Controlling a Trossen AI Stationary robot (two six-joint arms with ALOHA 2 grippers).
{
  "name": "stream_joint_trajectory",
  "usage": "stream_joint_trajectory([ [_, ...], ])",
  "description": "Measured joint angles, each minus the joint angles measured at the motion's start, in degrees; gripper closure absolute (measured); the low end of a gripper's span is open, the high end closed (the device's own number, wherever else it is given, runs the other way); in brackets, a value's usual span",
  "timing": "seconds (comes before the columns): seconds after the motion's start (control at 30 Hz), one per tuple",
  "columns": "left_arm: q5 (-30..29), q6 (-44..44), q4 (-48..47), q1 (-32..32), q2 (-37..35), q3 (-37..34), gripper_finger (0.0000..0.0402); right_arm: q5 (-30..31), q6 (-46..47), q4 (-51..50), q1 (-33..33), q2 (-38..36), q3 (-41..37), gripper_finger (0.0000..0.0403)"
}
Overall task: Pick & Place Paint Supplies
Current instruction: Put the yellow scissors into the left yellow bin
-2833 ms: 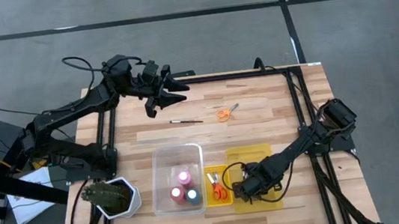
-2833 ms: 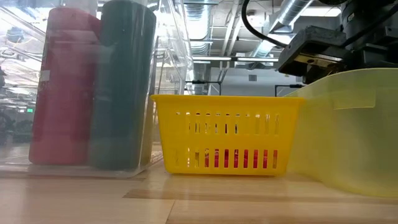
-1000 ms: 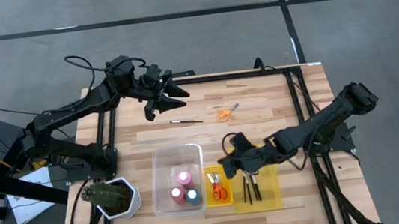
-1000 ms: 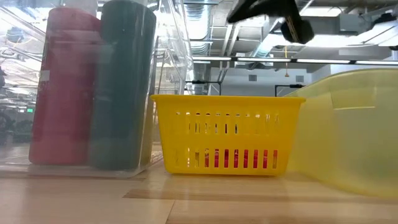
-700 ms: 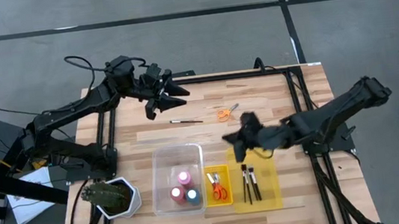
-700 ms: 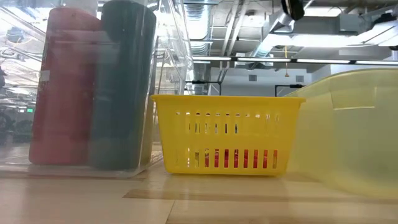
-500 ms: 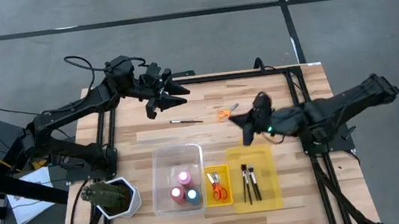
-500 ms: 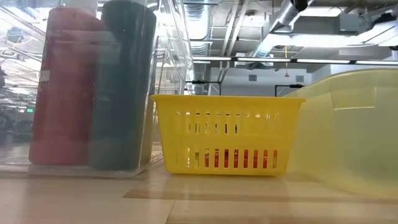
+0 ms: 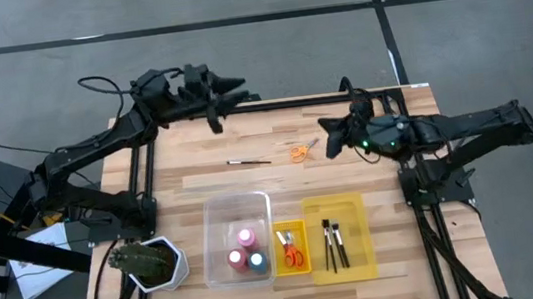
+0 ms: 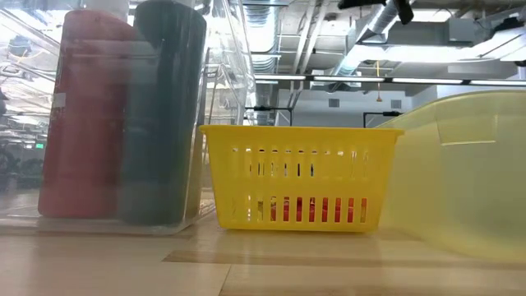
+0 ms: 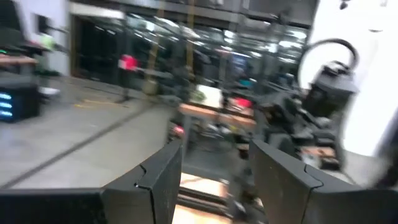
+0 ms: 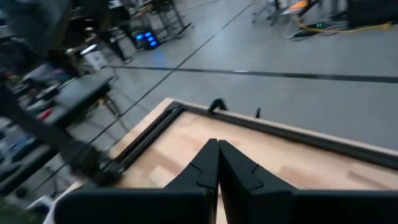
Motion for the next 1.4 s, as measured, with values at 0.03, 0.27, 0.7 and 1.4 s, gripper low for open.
stream_joint_trajectory([
  [0.03,-0.7,0.2,0.3,0.6,0.0,0.0,0.022,-0.1,0.0,-0.1,-1.2,0.0,0.0,0.0403],
  [0.27,-1.1,0.1,0.0,3.8,0.0,0.0,0.022,-3.0,-1.8,0.3,-10.1,0.0,0.0,0.0403],
  [0.7,-9.6,0.1,1.7,5.1,0.0,0.0,0.022,-35.0,-9.6,-4.4,-35.3,-4.2,0.0,0.0403],
  [1.4,-14.9,4.6,-7.0,-0.9,0.0,0.1,0.022,-53.2,-15.2,-10.3,-47.9,-4.8,0.0,0.0395],
])
